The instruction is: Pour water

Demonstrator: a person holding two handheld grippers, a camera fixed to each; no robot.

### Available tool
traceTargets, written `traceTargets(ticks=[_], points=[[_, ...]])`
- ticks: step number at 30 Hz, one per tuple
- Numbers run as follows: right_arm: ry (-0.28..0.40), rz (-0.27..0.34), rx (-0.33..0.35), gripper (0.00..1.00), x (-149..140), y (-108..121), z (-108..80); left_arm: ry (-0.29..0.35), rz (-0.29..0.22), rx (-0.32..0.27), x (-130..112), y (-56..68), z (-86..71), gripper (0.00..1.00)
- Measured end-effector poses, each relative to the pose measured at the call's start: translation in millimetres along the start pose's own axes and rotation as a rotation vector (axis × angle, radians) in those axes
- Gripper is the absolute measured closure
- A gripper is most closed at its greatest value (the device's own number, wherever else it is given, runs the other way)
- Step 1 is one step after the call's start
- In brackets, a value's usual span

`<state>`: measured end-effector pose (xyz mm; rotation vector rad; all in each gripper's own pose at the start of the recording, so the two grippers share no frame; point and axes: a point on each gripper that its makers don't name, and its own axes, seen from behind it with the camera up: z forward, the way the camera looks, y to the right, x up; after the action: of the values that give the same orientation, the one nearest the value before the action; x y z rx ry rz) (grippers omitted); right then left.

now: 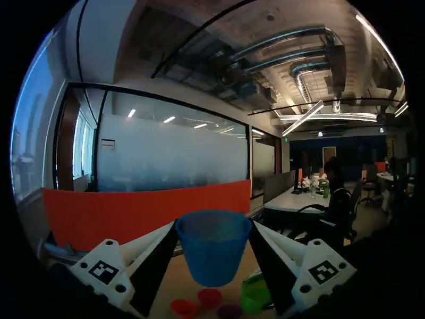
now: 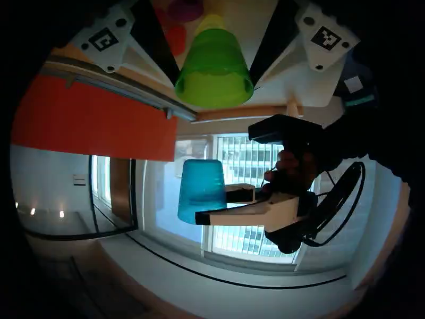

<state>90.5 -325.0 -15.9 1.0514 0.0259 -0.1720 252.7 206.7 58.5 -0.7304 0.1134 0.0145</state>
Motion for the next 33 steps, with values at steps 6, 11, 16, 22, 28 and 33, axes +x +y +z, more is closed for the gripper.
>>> traceTargets(ticks=[6, 11, 16, 22, 28, 33], points=[[-0.001, 0.007, -0.015, 0.10, -0.5, 6.1, -3.9, -0.010, 0.027, 0.017, -12.2, -3.6, -5.5, 0.12], [-0.003, 0.011, -0.034, 0.10, -0.5, 14.3, -12.5, -0.016, 0.022, 0.033, -21.6, -8.8, -10.3, 0.11], [-0.008, 0.010, -0.063, 0.10, -1.2, 23.8, -24.5, -0.023, 0.015, 0.049, -33.6, -14.5, -18.3, 0.11], [-0.013, 0.015, -0.099, 0.10, -3.8, 35.7, -40.2, -0.043, -0.002, 0.065, -53.1, -19.4, -27.2, 0.11], [-0.022, 0.011, -0.131, 0.10, -4.3, 43.6, -53.8, -0.054, 0.002, 0.073, -65.3, -21.8, -33.9, 0.11], [-0.017, 0.017, -0.159, 0.10, 0.1, 52.0, -67.5, -0.062, 0.021, 0.084, -72.8, -22.5, -40.3, 0.11]])
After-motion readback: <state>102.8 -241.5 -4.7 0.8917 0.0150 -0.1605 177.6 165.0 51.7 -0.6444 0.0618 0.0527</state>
